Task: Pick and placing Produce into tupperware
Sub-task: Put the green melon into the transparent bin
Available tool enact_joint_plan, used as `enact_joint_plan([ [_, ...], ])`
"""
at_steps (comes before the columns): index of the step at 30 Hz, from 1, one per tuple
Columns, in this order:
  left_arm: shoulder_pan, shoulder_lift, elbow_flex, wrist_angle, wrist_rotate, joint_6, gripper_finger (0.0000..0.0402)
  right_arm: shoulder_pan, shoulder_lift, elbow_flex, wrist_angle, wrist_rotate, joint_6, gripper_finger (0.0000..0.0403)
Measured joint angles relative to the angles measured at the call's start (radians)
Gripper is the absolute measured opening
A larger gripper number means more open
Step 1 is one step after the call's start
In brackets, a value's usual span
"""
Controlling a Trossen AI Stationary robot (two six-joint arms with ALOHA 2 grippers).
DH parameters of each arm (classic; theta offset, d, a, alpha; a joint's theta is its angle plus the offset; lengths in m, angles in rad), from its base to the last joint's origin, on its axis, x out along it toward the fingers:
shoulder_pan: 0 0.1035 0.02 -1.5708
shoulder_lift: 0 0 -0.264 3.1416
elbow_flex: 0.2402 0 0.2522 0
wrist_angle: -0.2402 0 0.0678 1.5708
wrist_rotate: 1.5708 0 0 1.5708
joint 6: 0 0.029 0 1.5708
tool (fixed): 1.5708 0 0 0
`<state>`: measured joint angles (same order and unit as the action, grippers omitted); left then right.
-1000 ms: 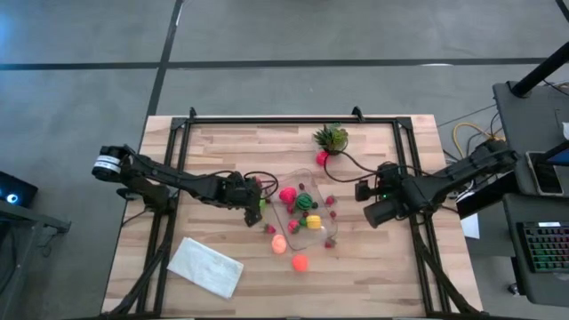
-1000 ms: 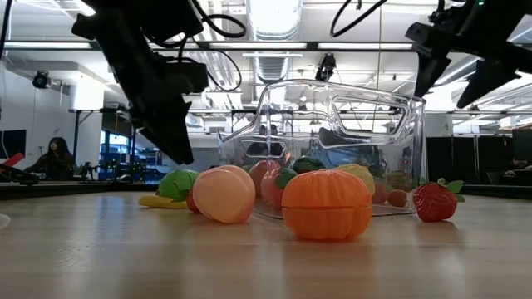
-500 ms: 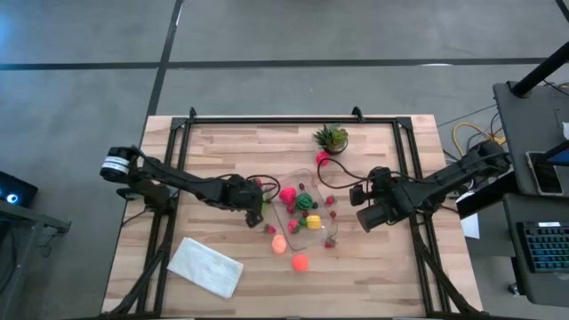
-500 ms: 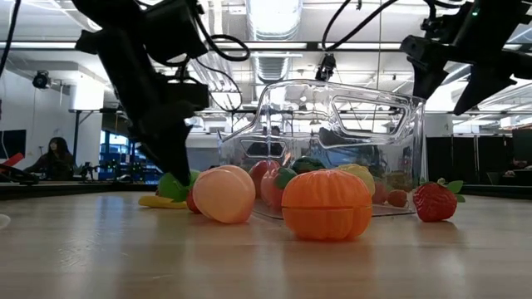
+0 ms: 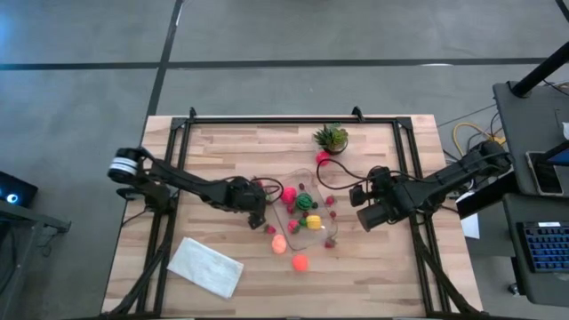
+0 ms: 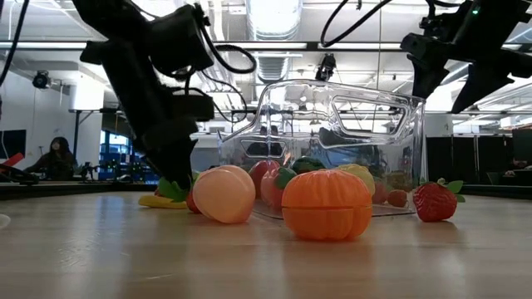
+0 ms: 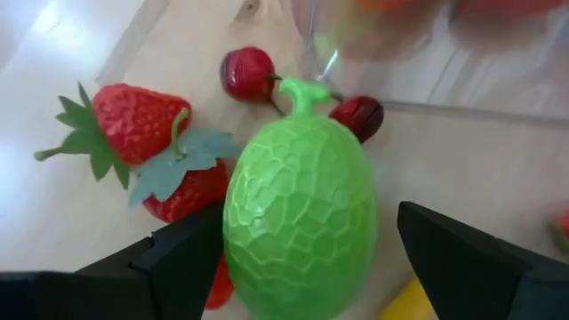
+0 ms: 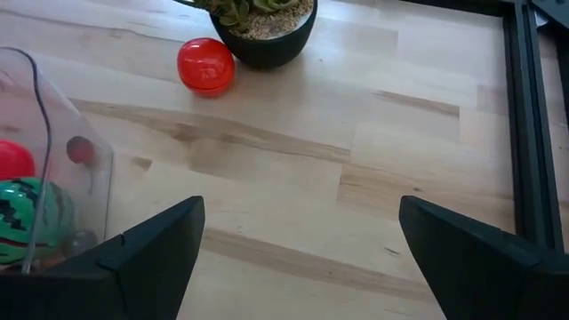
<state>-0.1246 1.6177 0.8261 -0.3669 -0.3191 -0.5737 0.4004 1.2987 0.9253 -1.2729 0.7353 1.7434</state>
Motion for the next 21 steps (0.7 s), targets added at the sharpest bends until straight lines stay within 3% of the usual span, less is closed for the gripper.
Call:
enact_joint_plan([
  [5, 0.000, 0.013, 0.000, 0.000, 0.001, 0.077, 0.0298, 0.000, 0.000, 0.000, 0.002, 0.000, 0.002, 0.0368],
  [15, 0.000, 0.012, 0.002, 0.019, 0.000, 0.117, 0.0216, 0.000, 0.000, 0.000, 0.011, 0.000, 0.010, 0.0368],
  [21, 0.000, -0.026, 0.008, 0.005, 0.000, 0.119, 0.0214, 0.000, 0.000, 0.000, 0.031, 0.000, 0.013, 0.0368],
])
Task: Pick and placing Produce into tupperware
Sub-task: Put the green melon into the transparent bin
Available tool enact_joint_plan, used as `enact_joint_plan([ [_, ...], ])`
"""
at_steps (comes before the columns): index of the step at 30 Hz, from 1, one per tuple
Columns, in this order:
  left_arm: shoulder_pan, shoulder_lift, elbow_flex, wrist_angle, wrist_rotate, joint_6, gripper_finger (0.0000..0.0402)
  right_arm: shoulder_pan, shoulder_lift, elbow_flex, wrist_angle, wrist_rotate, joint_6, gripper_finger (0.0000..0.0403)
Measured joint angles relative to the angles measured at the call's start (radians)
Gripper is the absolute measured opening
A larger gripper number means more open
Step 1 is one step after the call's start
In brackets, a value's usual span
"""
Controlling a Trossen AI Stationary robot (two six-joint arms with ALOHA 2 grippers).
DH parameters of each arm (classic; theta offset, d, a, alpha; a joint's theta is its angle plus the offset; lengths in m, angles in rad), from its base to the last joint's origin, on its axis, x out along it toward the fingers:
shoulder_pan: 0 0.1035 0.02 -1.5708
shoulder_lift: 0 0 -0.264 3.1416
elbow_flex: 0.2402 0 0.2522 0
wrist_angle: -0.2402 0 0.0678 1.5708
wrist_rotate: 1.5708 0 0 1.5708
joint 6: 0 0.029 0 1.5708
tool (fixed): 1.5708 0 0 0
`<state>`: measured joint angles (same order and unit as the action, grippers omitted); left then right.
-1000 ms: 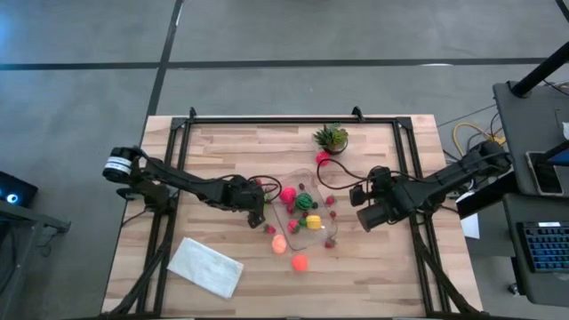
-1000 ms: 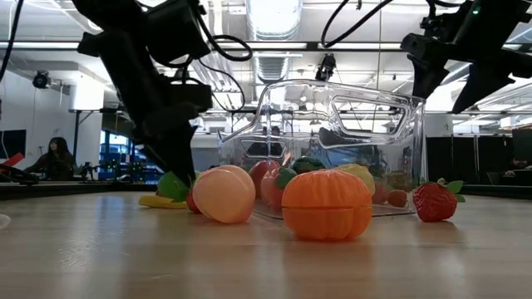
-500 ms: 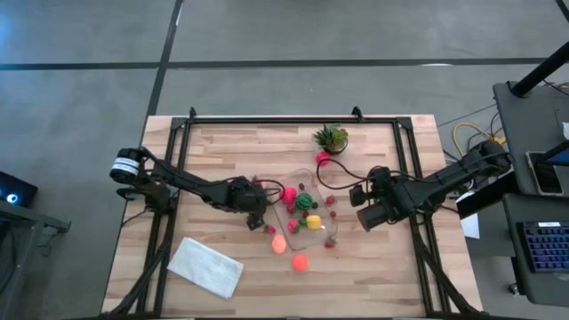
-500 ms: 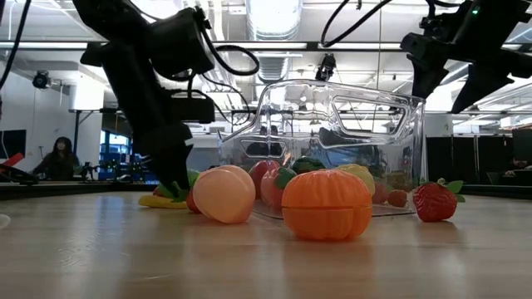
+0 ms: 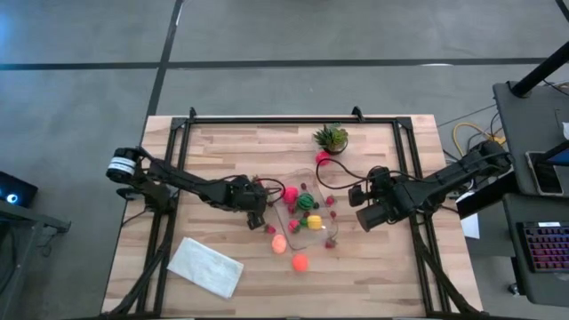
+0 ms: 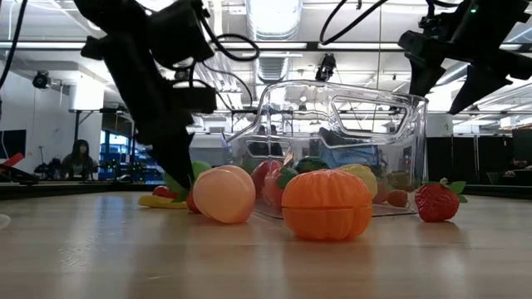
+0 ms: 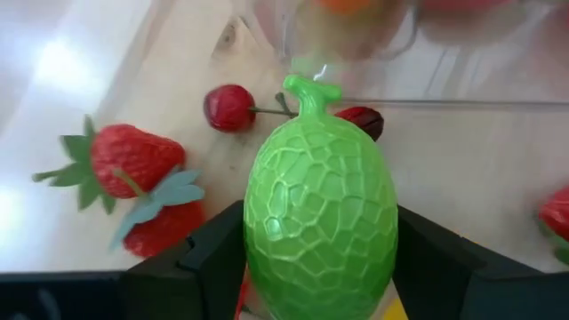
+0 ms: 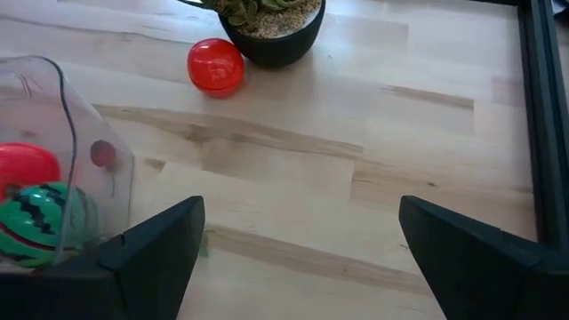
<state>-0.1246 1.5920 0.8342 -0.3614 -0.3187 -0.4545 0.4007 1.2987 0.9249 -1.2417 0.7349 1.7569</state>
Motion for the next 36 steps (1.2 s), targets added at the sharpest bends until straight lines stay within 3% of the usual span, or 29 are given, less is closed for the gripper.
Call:
enact_joint_plan([
  [9, 0.000, -0.226, 0.068, -0.241, -0.097, 0.017, 0.0219, 0.000, 0.000, 0.000, 0.004, 0.020, 0.053, 0.0368],
  [12, 0.001, -0.320, 0.078, -0.162, -0.152, 0.138, 0.0219, -0.002, 0.000, 0.000, 0.008, 0.046, 0.050, 0.0368],
  [16, 0.030, -0.380, 0.056, 0.068, -0.150, 0.392, 0.0219, -0.015, 0.000, 0.000, 0.028, 0.077, 0.049, 0.0368],
  [20, 0.091, -0.341, 0.051, 0.230, -0.026, 0.433, 0.0219, -0.029, 0.000, 0.002, 0.047, 0.078, 0.049, 0.0368],
  [26, 0.128, -0.183, 0.093, 0.248, 0.186, 0.310, 0.0219, -0.028, 0.000, 0.002, 0.083, 0.072, 0.049, 0.0368],
  [31, 0.129, -0.065, 0.158, 0.263, 0.240, 0.252, 0.0219, -0.028, 0.000, 0.003, 0.135, 0.070, 0.048, 0.0368],
  [36, 0.132, -0.030, 0.204, 0.275, 0.277, 0.292, 0.0219, -0.028, 0.000, 0.003, 0.157, 0.069, 0.026, 0.0368],
])
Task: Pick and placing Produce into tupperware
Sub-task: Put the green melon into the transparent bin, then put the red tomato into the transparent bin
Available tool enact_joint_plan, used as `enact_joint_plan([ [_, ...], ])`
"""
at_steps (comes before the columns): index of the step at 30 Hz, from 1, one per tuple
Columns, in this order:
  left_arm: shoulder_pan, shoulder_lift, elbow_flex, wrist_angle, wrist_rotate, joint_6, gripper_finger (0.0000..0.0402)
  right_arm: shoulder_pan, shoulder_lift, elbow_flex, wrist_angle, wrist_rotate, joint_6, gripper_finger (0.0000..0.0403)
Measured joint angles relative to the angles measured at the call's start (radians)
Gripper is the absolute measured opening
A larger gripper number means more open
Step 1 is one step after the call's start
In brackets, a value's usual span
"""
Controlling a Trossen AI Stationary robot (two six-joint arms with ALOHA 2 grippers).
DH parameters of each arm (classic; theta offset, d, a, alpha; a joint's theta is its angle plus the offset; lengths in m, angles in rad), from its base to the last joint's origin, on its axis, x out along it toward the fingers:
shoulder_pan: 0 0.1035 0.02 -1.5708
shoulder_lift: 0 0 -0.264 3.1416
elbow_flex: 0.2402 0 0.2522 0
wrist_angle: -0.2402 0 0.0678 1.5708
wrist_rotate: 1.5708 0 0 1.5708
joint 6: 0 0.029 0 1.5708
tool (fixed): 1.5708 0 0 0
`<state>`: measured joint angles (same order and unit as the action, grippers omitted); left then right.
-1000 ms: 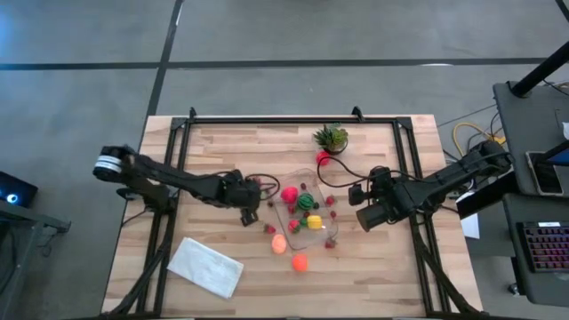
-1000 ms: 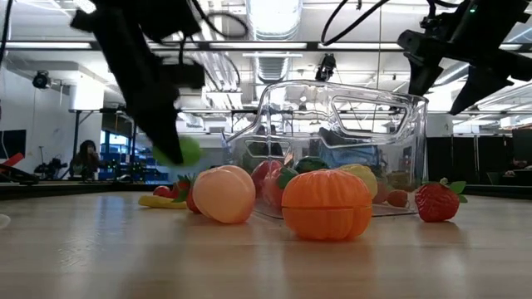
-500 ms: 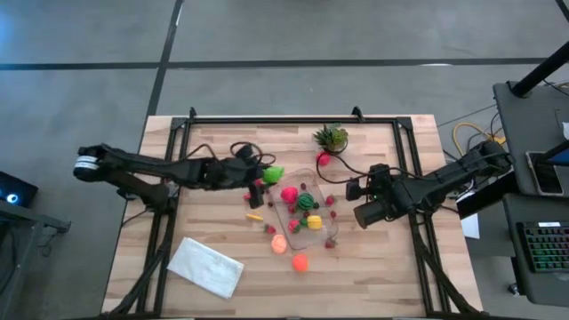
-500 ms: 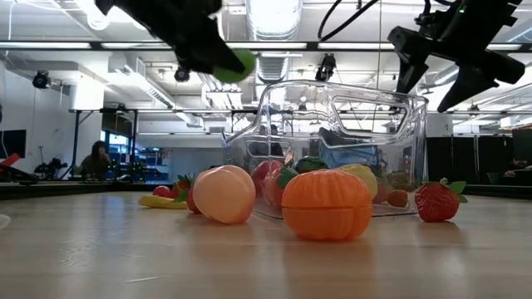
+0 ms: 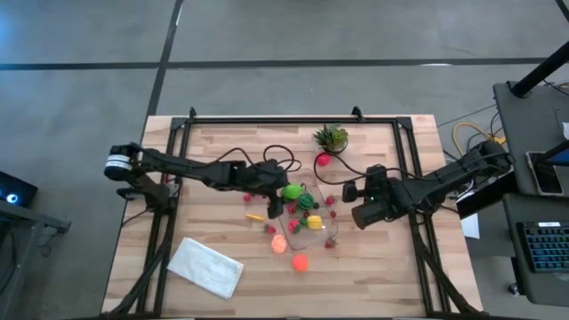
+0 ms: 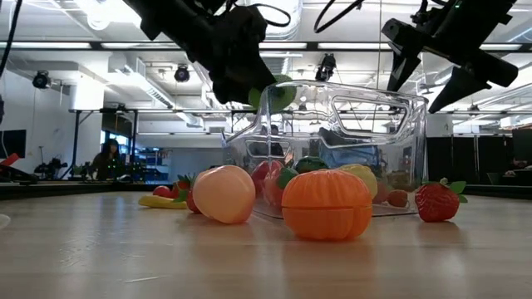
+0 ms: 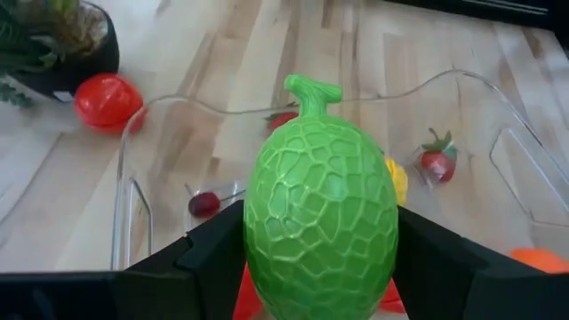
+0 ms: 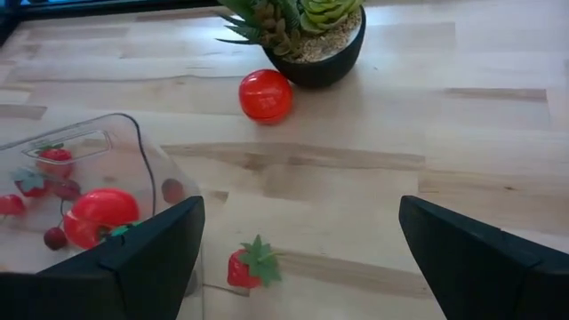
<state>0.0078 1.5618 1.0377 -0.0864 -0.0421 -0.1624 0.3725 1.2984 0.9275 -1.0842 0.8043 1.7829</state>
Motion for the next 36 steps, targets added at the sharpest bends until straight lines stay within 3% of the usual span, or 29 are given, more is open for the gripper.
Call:
enact_joint_plan([
  [10, 0.011, 0.013, -0.018, -0.005, 0.016, -0.191, 0.0234, 0.000, 0.000, 0.000, 0.003, -0.021, -0.031, 0.0368],
  [20, 0.039, 0.012, -0.022, 0.019, 0.021, -0.199, 0.0320, -0.002, 0.000, 0.000, 0.008, 0.011, -0.082, 0.0368],
  [27, 0.058, 0.007, -0.019, 0.016, -0.002, -0.189, 0.0329, -0.012, 0.000, 0.000, 0.027, 0.010, -0.057, 0.0368],
  [32, 0.070, -0.066, -0.018, -0.025, -0.044, -0.165, 0.0329, -0.077, 0.000, 0.000, 0.029, -0.014, 0.083, 0.0368],
  [36, 0.073, -0.172, -0.012, -0.027, -0.100, -0.113, 0.0329, -0.178, 0.000, 0.000, 0.065, -0.128, 0.057, 0.0368],
])
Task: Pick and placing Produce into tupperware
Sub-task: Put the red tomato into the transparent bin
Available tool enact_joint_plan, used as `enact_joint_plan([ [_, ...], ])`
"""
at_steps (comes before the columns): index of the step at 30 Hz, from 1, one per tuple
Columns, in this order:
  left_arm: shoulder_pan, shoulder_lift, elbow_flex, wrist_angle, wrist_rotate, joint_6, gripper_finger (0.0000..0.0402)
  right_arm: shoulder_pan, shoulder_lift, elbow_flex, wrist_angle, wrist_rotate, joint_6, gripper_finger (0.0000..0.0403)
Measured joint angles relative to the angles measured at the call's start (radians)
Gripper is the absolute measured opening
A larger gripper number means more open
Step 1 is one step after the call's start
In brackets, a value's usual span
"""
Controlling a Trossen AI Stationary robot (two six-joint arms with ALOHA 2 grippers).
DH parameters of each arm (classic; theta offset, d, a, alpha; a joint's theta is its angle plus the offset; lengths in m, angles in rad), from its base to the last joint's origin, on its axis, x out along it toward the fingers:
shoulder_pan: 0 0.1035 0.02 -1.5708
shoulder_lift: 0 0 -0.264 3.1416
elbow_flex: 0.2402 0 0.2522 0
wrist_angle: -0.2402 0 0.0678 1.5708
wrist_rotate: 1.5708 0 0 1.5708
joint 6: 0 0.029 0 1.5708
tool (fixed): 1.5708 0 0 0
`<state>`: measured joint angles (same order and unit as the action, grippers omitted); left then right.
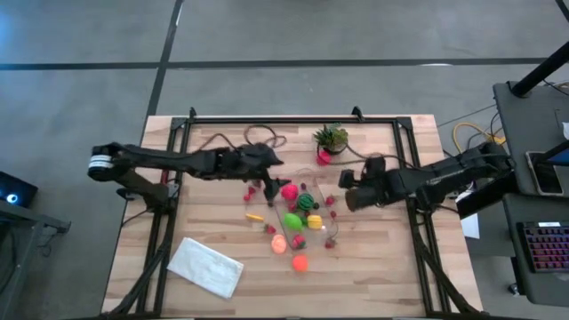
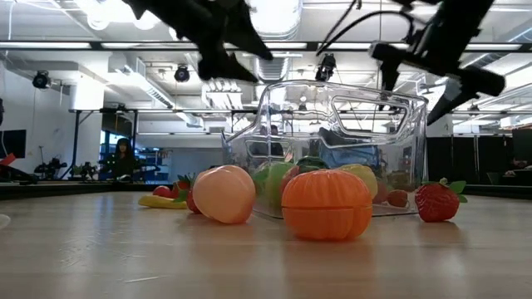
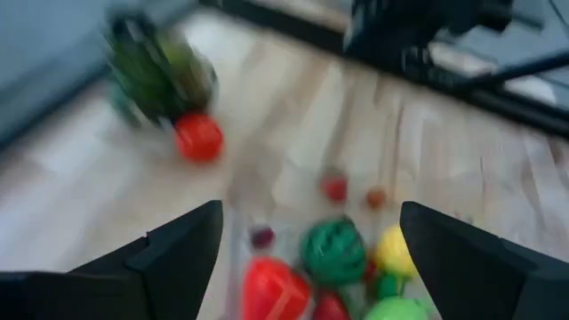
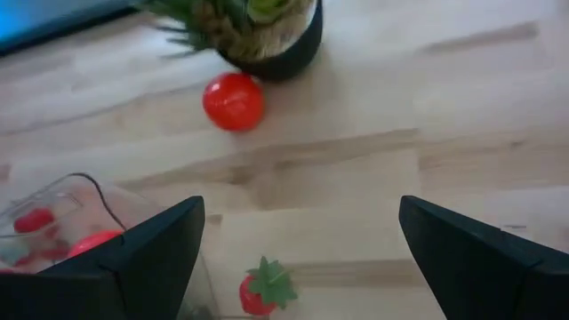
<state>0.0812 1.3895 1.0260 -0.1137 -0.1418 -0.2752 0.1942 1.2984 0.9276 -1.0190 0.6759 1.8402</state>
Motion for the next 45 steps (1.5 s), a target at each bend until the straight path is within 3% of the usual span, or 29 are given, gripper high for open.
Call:
enact_joint_plan([
  [5, 0.023, -0.123, 0.000, -0.002, -0.151, 0.100, 0.0329, -0.163, 0.012, 0.001, 0.209, -0.148, -0.298, 0.0368],
  [9, 0.063, -0.181, -0.003, -0.012, -0.160, 0.099, 0.0329, -0.299, 0.060, 0.001, 0.336, -0.230, -0.451, 0.0368],
  [15, 0.072, -0.207, -0.008, -0.078, -0.159, 0.098, 0.0329, -0.406, 0.176, 0.000, 0.438, -0.360, -0.526, 0.0368],
  [24, 0.072, -0.179, -0.019, -0.183, -0.209, 0.098, 0.0329, -0.411, 0.327, 0.071, 0.441, -0.333, -0.421, 0.0368],
  [29, 0.083, -0.180, -0.020, -0.184, -0.218, 0.126, 0.0329, -0.411, 0.407, 0.165, 0.426, -0.258, -0.408, 0.0368],
  [33, 0.095, -0.180, -0.020, -0.184, -0.239, 0.159, 0.0329, -0.411, 0.478, 0.246, 0.373, -0.207, -0.388, 0.0368],
  [45, 0.103, -0.177, -0.020, -0.215, -0.239, 0.212, 0.0329, -0.411, 0.614, 0.383, 0.169, -0.203, -0.249, 0.0368],
])
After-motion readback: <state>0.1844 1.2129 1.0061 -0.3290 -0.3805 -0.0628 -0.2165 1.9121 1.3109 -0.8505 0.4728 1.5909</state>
